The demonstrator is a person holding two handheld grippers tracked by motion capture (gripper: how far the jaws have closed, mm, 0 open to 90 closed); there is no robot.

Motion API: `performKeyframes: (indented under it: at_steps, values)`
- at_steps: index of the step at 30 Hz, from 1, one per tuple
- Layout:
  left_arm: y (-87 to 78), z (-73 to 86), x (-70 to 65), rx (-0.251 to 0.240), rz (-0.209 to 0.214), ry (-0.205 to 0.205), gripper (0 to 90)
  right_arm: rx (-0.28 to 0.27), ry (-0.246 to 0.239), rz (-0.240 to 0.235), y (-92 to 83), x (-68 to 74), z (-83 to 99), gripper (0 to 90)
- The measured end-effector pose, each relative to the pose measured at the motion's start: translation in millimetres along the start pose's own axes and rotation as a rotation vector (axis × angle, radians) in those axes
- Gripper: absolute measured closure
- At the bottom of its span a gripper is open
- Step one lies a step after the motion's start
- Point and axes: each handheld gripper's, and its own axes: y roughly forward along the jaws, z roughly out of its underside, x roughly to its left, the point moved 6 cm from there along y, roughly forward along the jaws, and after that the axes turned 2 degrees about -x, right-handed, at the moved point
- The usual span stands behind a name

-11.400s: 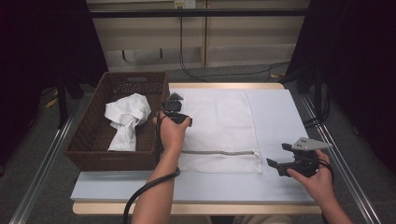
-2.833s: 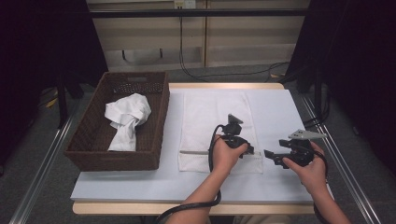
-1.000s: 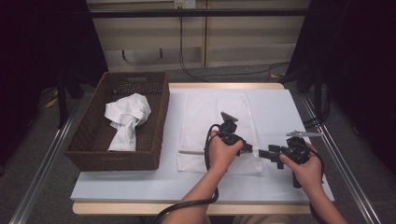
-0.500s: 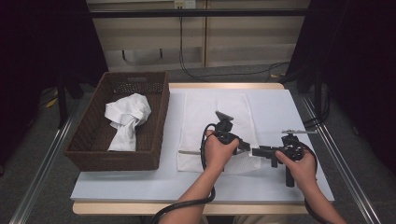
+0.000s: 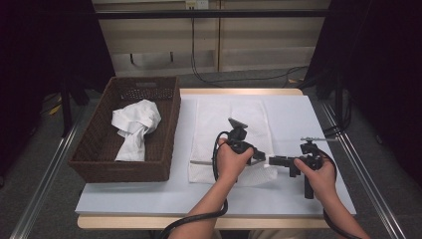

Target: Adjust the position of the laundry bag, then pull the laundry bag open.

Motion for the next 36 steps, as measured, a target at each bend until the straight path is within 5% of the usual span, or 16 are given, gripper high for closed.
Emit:
performKeyframes:
  at_steps: [7, 18, 36]
  values:
    - [0.3, 0.4, -3.7, -0.005, -0.007, 0.016, 86.7, -0.011, 0.020, -0.015, -3.6, 2.6, -3.0, 76.4]
    - [-5.1, 0.7, -3.7, -0.003, -0.010, 0.038, 86.7, 0.014, 0.047, -0.009, 2.5, 5.7, -3.3, 72.1]
    - [-4.5, 1.9, -0.3, 0.015, -0.032, 0.063, 86.7, 0.048, 0.045, -0.043, 11.1, 9.2, -6.2, 85.2]
